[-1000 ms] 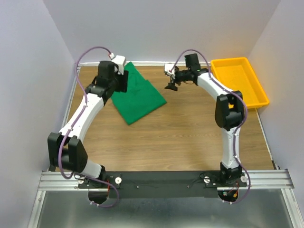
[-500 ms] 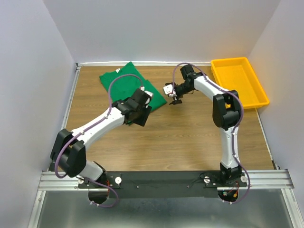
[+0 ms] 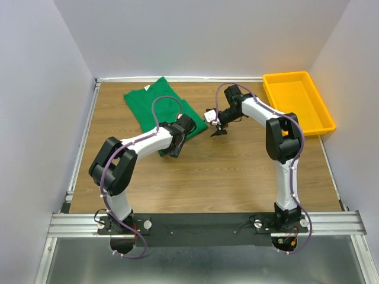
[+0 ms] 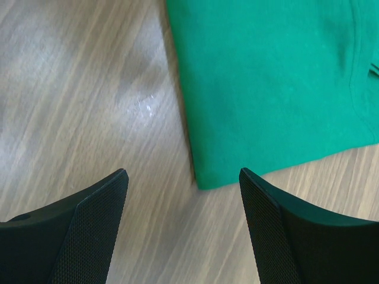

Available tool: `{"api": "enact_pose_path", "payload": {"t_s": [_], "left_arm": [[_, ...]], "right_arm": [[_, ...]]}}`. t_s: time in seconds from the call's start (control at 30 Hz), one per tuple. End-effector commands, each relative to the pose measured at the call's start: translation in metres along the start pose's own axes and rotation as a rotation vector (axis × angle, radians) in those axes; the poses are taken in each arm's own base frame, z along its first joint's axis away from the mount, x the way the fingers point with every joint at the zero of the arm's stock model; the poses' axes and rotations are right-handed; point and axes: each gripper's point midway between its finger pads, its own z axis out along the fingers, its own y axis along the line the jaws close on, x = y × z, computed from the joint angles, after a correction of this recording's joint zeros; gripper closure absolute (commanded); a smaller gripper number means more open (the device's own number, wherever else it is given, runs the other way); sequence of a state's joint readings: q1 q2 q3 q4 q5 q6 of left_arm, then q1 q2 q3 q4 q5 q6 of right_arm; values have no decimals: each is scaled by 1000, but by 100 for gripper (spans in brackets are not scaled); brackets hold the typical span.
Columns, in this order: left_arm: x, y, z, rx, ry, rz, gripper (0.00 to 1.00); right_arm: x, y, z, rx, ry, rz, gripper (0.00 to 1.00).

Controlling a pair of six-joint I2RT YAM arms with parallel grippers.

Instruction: Fold and stack the t-shirts

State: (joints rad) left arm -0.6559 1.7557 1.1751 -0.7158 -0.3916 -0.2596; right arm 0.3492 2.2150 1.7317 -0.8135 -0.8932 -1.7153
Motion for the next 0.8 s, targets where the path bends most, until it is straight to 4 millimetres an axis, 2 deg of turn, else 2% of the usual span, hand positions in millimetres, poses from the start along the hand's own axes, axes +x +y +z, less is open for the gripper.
{"api": "enact_pose_path", "payload": {"t_s": [0.0, 0.3, 0.4, 0.53, 0.6, 0.77], "left_arm": [[-17, 4, 15, -44, -37, 5, 41], [-16, 22, 39, -51, -22, -28, 50], [-13, 17, 44, -23, -7, -19, 65], [-8, 10, 46, 13, -6, -25, 92], [-5, 9, 46, 21, -7, -25, 99], [-6, 8, 43, 40, -22, -27, 100]], "right_arm": [[-27, -3, 1, -1, -60, -1, 18], [-33, 0, 7, -12, -74, 9, 18], [-35, 4, 10, -23, -81, -2, 19], [-34, 12, 20, -49, -73, -38, 20], [-28, 5, 25, -42, -53, -41, 23], [-14, -19, 32, 6, 2, -8, 28]]}}
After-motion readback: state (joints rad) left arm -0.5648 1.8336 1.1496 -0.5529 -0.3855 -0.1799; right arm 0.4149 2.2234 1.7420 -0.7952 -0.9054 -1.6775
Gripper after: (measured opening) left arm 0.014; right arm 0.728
